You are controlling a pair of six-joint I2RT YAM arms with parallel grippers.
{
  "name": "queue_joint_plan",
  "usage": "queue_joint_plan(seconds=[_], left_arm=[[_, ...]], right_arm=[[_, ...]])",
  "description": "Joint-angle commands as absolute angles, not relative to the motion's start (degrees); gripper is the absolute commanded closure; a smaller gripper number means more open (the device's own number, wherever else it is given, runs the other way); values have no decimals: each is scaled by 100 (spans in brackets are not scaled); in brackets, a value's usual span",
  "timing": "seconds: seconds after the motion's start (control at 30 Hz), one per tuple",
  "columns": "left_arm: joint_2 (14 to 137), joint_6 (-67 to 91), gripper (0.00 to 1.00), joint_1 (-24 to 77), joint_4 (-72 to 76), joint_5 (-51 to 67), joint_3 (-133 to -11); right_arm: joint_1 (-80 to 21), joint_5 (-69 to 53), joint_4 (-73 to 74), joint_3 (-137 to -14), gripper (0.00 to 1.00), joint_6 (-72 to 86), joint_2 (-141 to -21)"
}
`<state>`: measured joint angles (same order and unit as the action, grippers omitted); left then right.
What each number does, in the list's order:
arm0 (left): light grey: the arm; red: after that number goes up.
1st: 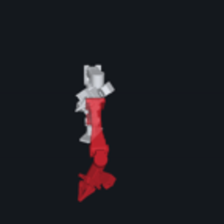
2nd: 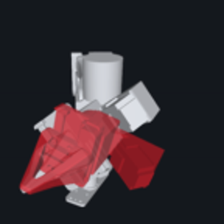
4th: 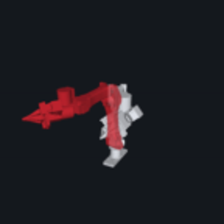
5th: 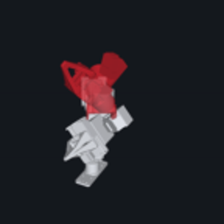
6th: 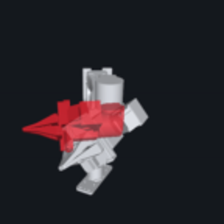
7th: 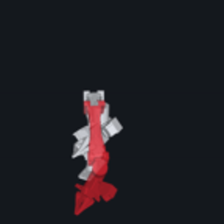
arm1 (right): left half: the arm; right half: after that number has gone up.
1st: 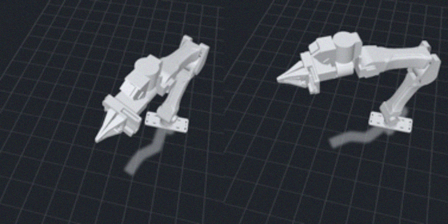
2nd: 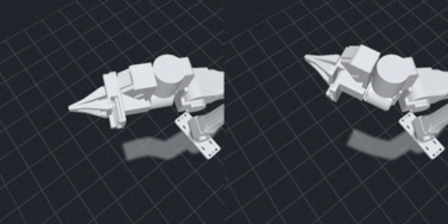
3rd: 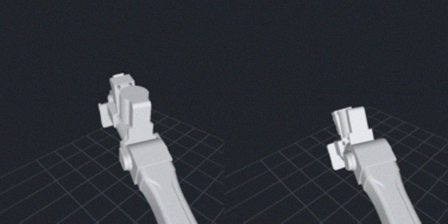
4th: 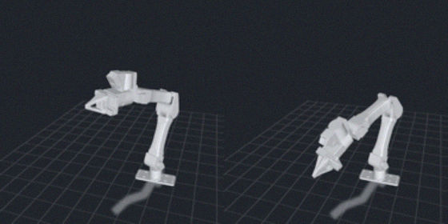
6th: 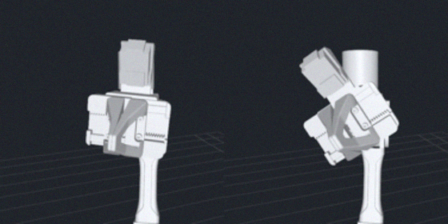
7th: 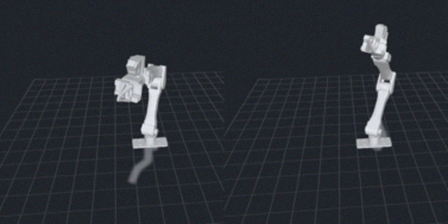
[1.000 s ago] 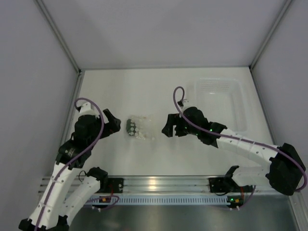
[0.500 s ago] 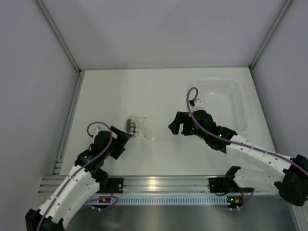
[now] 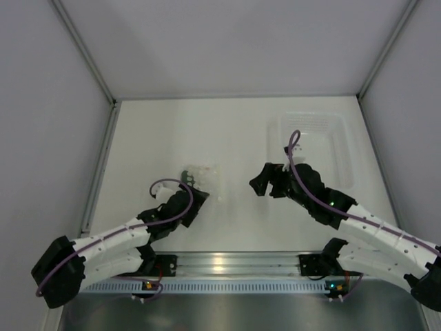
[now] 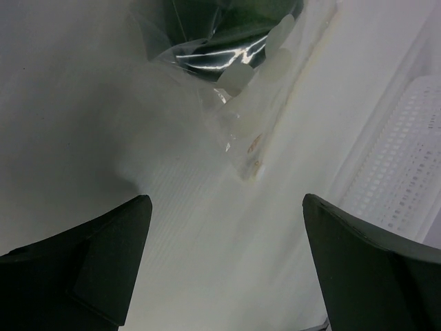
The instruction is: Open the zip-top bag and remove the fake food
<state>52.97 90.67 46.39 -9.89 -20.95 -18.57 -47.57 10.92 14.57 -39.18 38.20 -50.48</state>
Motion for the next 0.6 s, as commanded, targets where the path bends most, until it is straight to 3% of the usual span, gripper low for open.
queue_joint_plan(seconds=[0.0, 0.17, 0.37, 0.57], left_arm=[[5554, 9659, 4, 4851, 193, -2873, -1626], [6055, 9633, 9, 4904, 675, -3286, -1556], [6670, 9738, 21, 4904, 1643, -3419, -1344], [7444, 10010, 24, 4904, 1969, -3480, -1397]], right_arm=[[-4755, 1195, 1608, -3964, 14, 3824, -4861], [-4764, 1239, 1819, -4078, 14, 3744, -4711], [-4755, 1301, 1846, -4043, 14, 3744, -4491], [-4755, 1266, 1916, -4061, 14, 3700, -4465]])
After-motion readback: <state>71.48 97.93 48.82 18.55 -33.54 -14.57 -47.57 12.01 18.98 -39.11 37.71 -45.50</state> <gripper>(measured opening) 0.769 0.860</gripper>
